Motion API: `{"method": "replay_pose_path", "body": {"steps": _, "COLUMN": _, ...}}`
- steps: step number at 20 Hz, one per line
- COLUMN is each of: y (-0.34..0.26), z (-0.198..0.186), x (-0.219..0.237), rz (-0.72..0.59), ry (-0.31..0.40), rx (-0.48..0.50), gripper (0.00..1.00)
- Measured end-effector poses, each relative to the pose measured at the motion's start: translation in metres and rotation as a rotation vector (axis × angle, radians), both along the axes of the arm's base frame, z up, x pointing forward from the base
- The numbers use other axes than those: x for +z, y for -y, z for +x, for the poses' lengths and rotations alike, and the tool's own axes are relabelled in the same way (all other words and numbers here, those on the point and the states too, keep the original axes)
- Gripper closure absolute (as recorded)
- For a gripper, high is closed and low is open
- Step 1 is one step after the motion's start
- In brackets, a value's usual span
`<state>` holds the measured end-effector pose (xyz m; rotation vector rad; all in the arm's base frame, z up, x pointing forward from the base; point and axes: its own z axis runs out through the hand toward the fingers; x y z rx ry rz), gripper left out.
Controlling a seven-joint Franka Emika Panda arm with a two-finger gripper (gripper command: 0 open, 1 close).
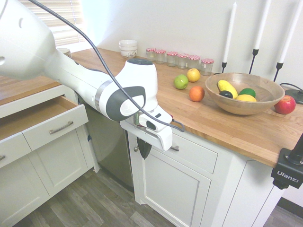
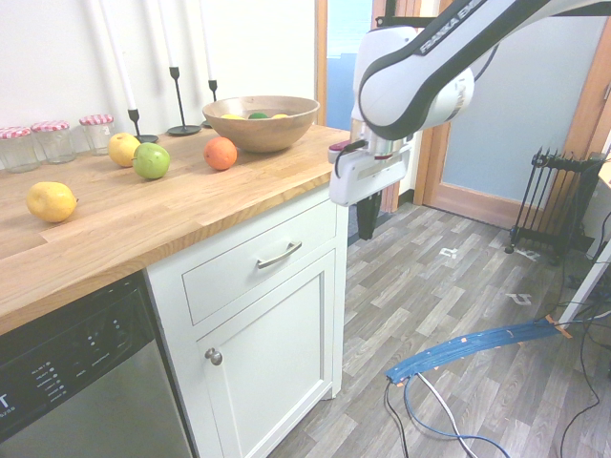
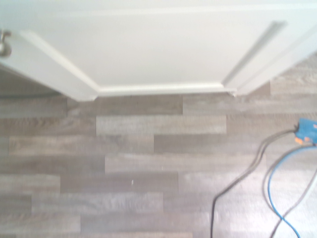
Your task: Close the drawer
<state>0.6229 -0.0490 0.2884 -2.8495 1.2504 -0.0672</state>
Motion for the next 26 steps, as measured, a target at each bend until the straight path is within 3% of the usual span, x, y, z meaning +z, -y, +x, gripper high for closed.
{"method": "replay_pose_path", "body": {"steps": 7, "y": 0.021, "z": -0.097, "x": 0.056, "rz": 0.026, "ry": 0.028, "rx": 0.02, "gripper": 1.0}}
{"method": "replay_pose_path", "body": {"steps": 11, "y": 0.02, "z": -0.16, "x": 0.066, "rz": 0.038, "ry": 0.044, "rx": 0.019, "gripper": 1.0}}
{"method": "replay_pose_path", "body": {"steps": 12, "y": 0.018, "z": -0.175, "x": 0.063, "rz": 0.038, "ry": 0.046, "rx": 0.021, "gripper": 0.0}}
{"method": "replay_pose_path", "body": {"steps": 16, "y": 0.013, "z": -0.209, "x": 0.056, "rz": 0.034, "ry": 0.048, "rx": 0.025, "gripper": 0.0}}
{"method": "replay_pose_path", "body": {"steps": 26, "y": 0.011, "z": -0.214, "x": 0.054, "rz": 0.029, "ry": 0.05, "rx": 0.028, "gripper": 0.0}}
